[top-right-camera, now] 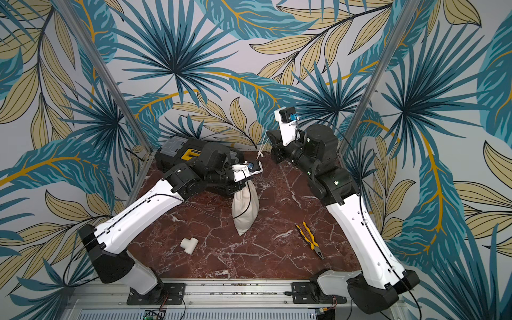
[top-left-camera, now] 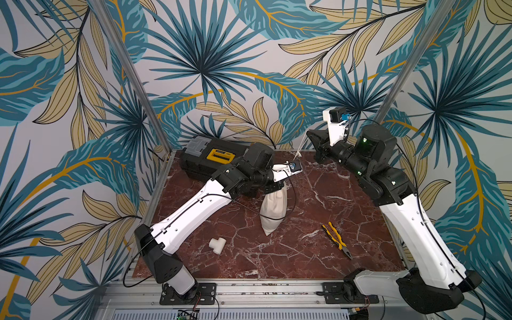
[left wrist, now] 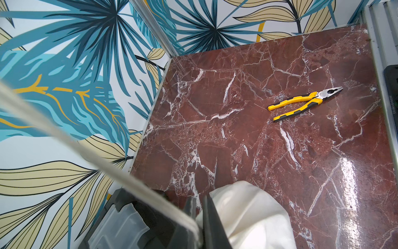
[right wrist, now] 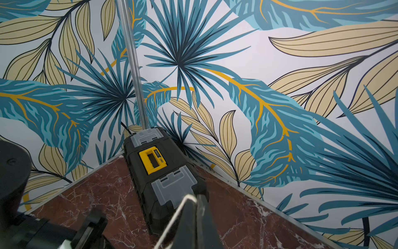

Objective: Close the soil bag
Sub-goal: Frap the soil bag at the center of the board.

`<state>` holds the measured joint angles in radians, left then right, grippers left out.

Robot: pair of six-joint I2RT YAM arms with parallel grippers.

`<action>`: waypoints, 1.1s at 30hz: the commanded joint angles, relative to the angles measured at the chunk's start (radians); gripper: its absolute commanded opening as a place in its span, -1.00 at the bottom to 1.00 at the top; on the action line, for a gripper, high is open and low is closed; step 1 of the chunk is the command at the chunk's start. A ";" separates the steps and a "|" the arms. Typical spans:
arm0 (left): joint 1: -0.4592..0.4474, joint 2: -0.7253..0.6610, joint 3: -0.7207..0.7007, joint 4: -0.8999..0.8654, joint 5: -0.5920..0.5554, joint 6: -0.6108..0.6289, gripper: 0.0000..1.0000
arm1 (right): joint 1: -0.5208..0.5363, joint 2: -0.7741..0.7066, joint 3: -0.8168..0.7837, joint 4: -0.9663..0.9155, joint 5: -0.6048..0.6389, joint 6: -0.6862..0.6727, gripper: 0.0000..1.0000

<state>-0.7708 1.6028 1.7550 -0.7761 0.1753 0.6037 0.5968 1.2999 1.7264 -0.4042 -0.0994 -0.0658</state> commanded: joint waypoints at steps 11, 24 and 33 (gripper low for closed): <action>0.006 0.032 -0.087 -0.333 -0.023 0.000 -0.75 | -0.028 0.000 0.200 0.380 0.189 -0.145 -1.00; 0.007 0.037 -0.110 -0.342 0.009 -0.022 -0.70 | -0.034 0.040 0.228 0.383 0.213 -0.190 -1.00; 0.006 0.039 -0.115 -0.355 0.040 -0.032 -0.74 | -0.035 0.074 0.264 0.401 0.208 -0.203 -1.00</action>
<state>-0.7631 1.6028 1.7134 -0.7441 0.1837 0.5686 0.5995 1.4242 1.8740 -0.4709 -0.0349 -0.2523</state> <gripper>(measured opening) 0.138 0.051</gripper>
